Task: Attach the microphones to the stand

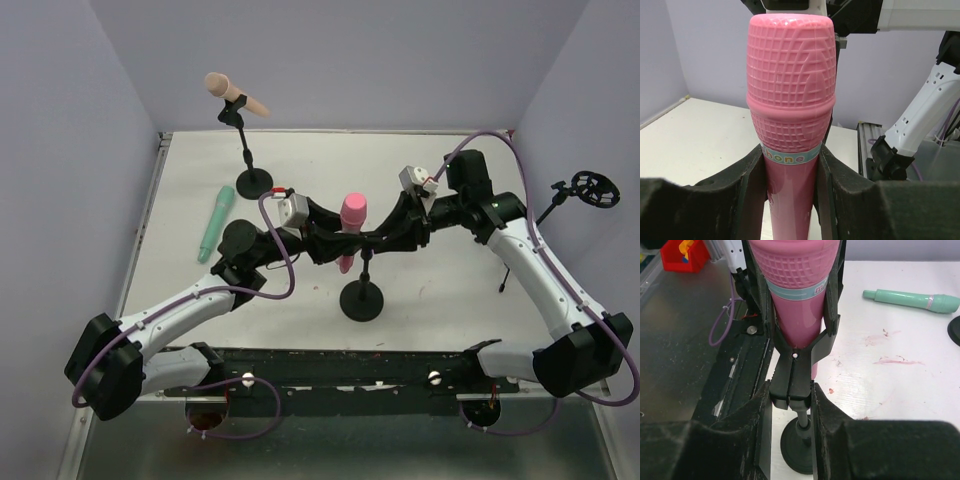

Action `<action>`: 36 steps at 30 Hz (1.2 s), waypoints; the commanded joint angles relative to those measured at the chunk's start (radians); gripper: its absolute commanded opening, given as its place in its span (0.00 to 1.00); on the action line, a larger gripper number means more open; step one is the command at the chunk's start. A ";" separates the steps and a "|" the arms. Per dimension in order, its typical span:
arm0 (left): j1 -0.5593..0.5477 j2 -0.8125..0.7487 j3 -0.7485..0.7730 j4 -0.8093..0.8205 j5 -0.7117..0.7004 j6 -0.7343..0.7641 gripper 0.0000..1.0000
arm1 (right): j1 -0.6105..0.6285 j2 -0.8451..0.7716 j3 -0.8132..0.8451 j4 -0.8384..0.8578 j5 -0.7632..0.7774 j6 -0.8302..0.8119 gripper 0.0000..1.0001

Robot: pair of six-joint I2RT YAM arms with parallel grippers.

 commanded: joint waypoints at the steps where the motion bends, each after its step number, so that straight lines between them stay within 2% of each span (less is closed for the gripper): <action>1: -0.021 0.000 -0.016 0.116 -0.053 -0.033 0.00 | 0.002 -0.020 -0.046 0.036 -0.024 0.048 0.14; 4: -0.027 0.017 0.006 0.116 -0.058 -0.037 0.00 | 0.002 -0.017 -0.050 0.039 -0.030 0.049 0.25; 8: -0.027 0.014 0.007 0.108 -0.073 -0.033 0.00 | 0.002 -0.019 -0.053 0.041 -0.028 0.049 0.49; 9: -0.027 0.014 0.009 0.100 -0.075 -0.028 0.00 | 0.002 -0.022 -0.053 0.041 -0.027 0.049 0.59; 12: -0.027 0.014 0.018 0.074 -0.064 -0.025 0.00 | 0.002 -0.025 -0.047 0.038 -0.024 0.052 0.76; 15: -0.027 0.012 0.020 0.062 -0.069 -0.034 0.02 | 0.000 -0.026 -0.046 0.036 -0.022 0.057 0.87; 18: -0.027 0.009 0.026 0.044 -0.075 -0.046 0.15 | 0.002 -0.031 -0.052 0.050 -0.018 0.069 0.91; 20: -0.027 0.005 0.027 0.031 -0.084 -0.059 0.34 | -0.001 -0.034 -0.052 0.052 -0.016 0.074 0.96; 23: -0.027 -0.017 0.038 -0.015 -0.096 -0.062 0.71 | -0.009 -0.042 -0.058 0.058 -0.018 0.083 1.00; 25: -0.027 -0.040 0.050 -0.062 -0.099 -0.051 0.87 | -0.018 -0.048 -0.061 0.059 -0.021 0.083 1.00; 26: -0.027 -0.053 0.053 -0.085 -0.101 -0.042 0.91 | -0.024 -0.052 -0.064 0.062 -0.022 0.084 1.00; 27: -0.024 -0.067 0.053 -0.097 -0.098 -0.034 0.98 | -0.034 -0.055 -0.067 0.061 -0.028 0.083 1.00; 36: 0.016 -0.253 0.015 -0.275 -0.125 0.033 0.98 | -0.072 -0.112 -0.154 0.154 -0.002 0.138 1.00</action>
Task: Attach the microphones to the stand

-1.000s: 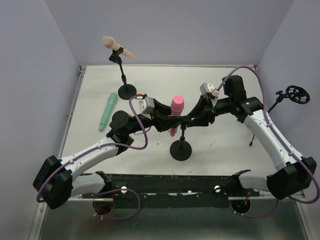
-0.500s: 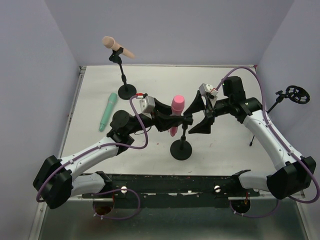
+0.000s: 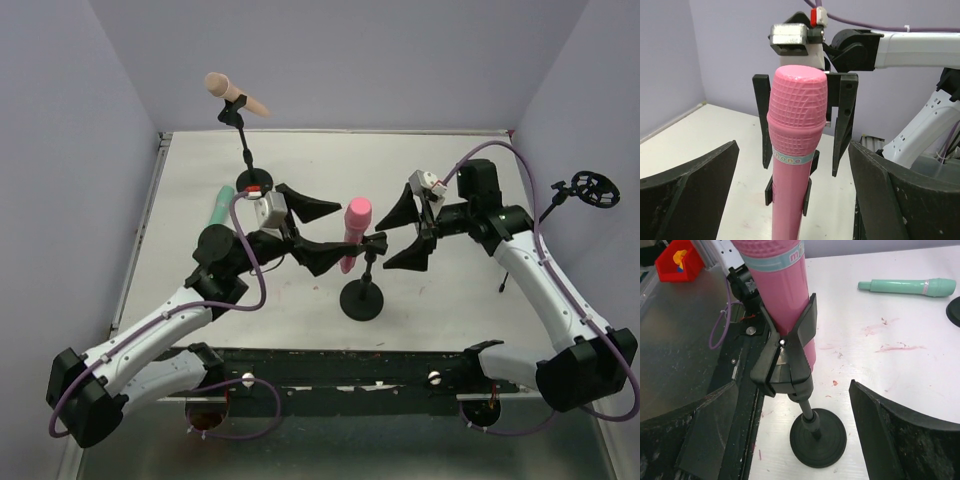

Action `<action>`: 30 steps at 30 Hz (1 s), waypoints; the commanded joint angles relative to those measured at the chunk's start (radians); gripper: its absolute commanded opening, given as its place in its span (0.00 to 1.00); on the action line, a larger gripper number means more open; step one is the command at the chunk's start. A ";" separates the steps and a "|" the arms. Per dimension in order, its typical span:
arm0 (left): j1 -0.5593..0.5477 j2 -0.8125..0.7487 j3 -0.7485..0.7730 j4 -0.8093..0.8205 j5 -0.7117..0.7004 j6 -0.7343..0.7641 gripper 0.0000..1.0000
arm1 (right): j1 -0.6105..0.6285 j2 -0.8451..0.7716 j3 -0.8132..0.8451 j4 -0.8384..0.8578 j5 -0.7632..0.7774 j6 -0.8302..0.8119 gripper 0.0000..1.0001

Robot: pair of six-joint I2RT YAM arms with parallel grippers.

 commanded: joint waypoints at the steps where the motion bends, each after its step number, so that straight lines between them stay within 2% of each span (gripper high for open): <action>1: 0.038 -0.148 -0.042 -0.135 -0.042 0.045 0.98 | -0.024 -0.050 -0.065 0.084 0.015 0.055 1.00; 6: 0.063 -0.312 -0.229 -0.178 -0.014 0.025 0.98 | -0.056 -0.134 -0.215 0.225 0.031 0.159 1.00; 10: 0.060 -0.429 -0.393 -0.164 -0.031 -0.012 0.98 | -0.057 -0.148 -0.300 0.289 0.028 0.161 1.00; 14: 0.040 -0.519 -0.491 -0.152 -0.098 -0.037 0.98 | -0.057 -0.142 -0.393 0.387 0.018 0.136 1.00; 17: 0.016 -0.532 -0.554 -0.109 -0.135 -0.021 0.98 | -0.057 -0.127 -0.441 0.481 -0.009 0.147 1.00; 21: -0.017 -0.524 -0.611 -0.031 -0.186 -0.009 0.98 | -0.044 -0.089 -0.458 0.628 0.011 0.273 0.99; 30: -0.057 -0.457 -0.602 -0.028 -0.200 0.037 0.98 | 0.025 -0.030 -0.430 0.723 0.055 0.303 0.86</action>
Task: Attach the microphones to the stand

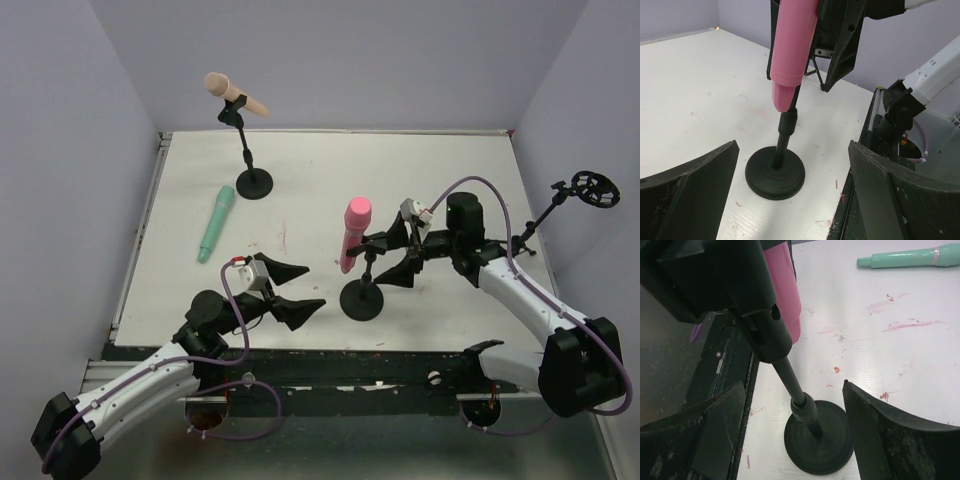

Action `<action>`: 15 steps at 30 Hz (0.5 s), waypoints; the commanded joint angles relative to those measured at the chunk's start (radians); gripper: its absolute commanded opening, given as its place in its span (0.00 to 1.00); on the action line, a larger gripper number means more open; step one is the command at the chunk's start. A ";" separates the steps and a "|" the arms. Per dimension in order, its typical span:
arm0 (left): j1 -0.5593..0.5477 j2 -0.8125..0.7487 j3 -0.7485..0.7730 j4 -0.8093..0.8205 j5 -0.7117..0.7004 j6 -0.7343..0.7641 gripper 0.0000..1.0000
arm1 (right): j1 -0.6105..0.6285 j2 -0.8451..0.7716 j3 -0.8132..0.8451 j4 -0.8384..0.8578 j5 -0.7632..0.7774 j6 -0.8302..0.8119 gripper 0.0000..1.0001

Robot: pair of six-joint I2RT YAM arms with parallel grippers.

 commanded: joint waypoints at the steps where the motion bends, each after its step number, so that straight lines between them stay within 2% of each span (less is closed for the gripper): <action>1: -0.024 0.051 0.005 0.035 -0.033 0.028 0.98 | 0.031 0.025 0.020 0.107 0.036 0.035 0.84; 10: -0.052 0.081 0.033 0.027 -0.069 0.055 0.98 | 0.080 0.069 0.057 0.098 0.066 -0.008 0.67; 12: -0.052 0.090 0.035 0.023 -0.073 0.062 0.98 | 0.080 0.078 0.066 0.100 0.068 -0.010 0.59; 15: -0.052 0.088 0.038 0.005 -0.104 0.063 0.98 | 0.082 0.097 0.090 0.086 0.065 -0.020 0.37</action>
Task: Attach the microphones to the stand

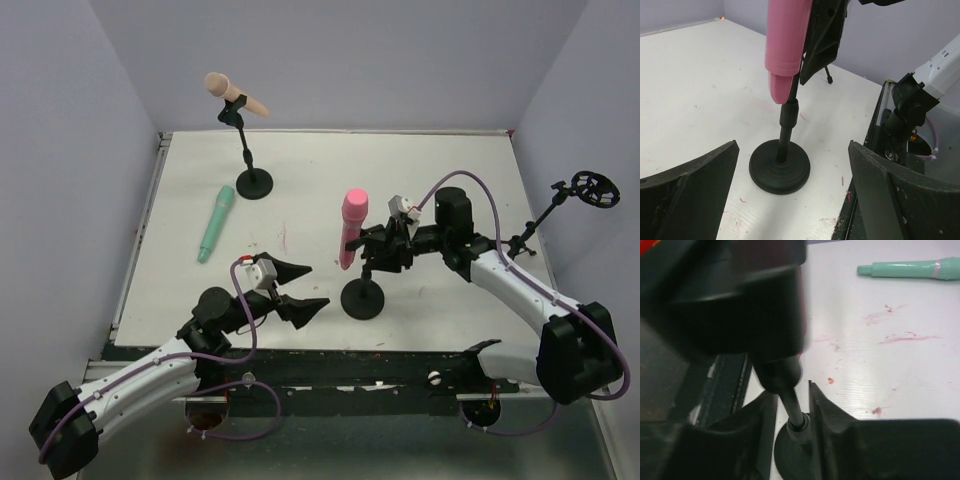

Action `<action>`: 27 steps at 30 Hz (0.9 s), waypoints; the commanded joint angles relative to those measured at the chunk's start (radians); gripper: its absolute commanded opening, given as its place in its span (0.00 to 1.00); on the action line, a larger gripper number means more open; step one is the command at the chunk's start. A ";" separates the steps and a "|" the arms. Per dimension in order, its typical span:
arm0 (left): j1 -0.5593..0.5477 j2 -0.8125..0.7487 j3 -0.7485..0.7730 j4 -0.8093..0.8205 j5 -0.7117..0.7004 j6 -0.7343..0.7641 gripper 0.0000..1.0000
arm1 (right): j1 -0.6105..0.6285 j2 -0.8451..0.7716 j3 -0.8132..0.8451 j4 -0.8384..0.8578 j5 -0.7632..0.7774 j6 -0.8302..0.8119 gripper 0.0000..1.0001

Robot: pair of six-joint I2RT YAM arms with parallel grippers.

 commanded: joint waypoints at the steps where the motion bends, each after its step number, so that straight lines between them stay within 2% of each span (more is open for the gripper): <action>1: -0.008 -0.005 0.020 -0.015 -0.076 0.023 0.98 | 0.007 0.029 0.062 -0.011 0.015 -0.042 0.32; 7: -0.008 -0.141 0.027 -0.097 -0.170 0.058 0.98 | 0.007 0.064 0.161 -0.160 -0.025 -0.160 0.10; 10: -0.009 -0.217 0.042 -0.153 -0.223 0.083 0.98 | 0.007 0.087 0.235 -0.190 0.006 -0.174 0.07; 15: -0.006 -0.301 0.112 -0.284 -0.285 0.144 0.98 | 0.002 0.207 0.451 -0.186 0.185 -0.157 0.06; 21: -0.006 -0.315 0.178 -0.428 -0.349 0.186 0.98 | -0.002 0.415 0.669 0.027 0.357 0.012 0.06; 27: -0.006 -0.317 0.223 -0.543 -0.441 0.161 0.98 | 0.020 0.665 0.937 0.175 0.438 0.217 0.06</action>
